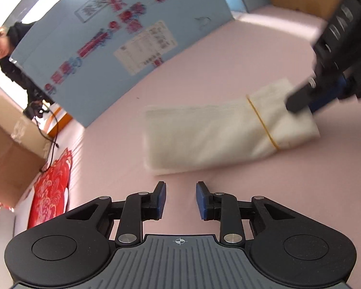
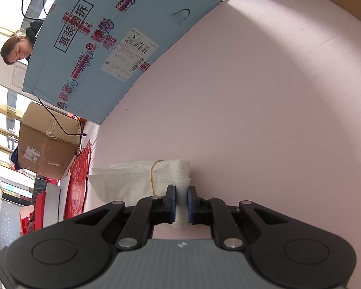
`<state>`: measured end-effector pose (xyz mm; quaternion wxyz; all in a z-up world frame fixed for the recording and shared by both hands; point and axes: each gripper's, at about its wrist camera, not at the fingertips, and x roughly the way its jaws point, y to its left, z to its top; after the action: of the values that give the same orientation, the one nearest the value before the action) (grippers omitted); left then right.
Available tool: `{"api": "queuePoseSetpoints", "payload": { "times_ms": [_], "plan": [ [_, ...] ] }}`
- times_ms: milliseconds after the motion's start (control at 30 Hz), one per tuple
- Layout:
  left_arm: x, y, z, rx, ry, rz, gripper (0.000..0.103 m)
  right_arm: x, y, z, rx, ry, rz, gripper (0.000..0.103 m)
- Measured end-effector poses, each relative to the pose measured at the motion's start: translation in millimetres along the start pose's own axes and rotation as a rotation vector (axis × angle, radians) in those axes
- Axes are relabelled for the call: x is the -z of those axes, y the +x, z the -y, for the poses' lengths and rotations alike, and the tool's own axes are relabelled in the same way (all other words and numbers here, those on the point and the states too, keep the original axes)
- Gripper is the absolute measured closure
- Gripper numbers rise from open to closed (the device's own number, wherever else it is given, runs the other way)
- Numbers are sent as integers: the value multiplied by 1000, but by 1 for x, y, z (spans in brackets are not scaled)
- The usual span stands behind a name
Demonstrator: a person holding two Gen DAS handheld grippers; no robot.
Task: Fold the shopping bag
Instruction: 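Press the banded bundle flat with the right gripper beside the left gripper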
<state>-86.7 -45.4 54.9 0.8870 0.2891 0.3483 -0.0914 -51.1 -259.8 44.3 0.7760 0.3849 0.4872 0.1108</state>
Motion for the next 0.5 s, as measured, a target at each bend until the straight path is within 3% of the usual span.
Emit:
{"api": "queuePoseSetpoints", "payload": {
  "times_ms": [100, 200, 367, 500],
  "plan": [
    [-10, -16, 3, 121, -60, 93, 74, 2, 4, 2, -17, 18, -23, 93],
    [-16, -9, 20, 209, -31, 82, 74, 4, 6, -1, -24, 5, -44, 92],
    [-17, 1, 30, 196, -16, 53, 74, 4, 8, -5, -7, -61, -107, 88],
    [-17, 5, 35, 182, -16, 39, 77, 0, -9, -32, 75, -347, -21, 85]
  ]
}}
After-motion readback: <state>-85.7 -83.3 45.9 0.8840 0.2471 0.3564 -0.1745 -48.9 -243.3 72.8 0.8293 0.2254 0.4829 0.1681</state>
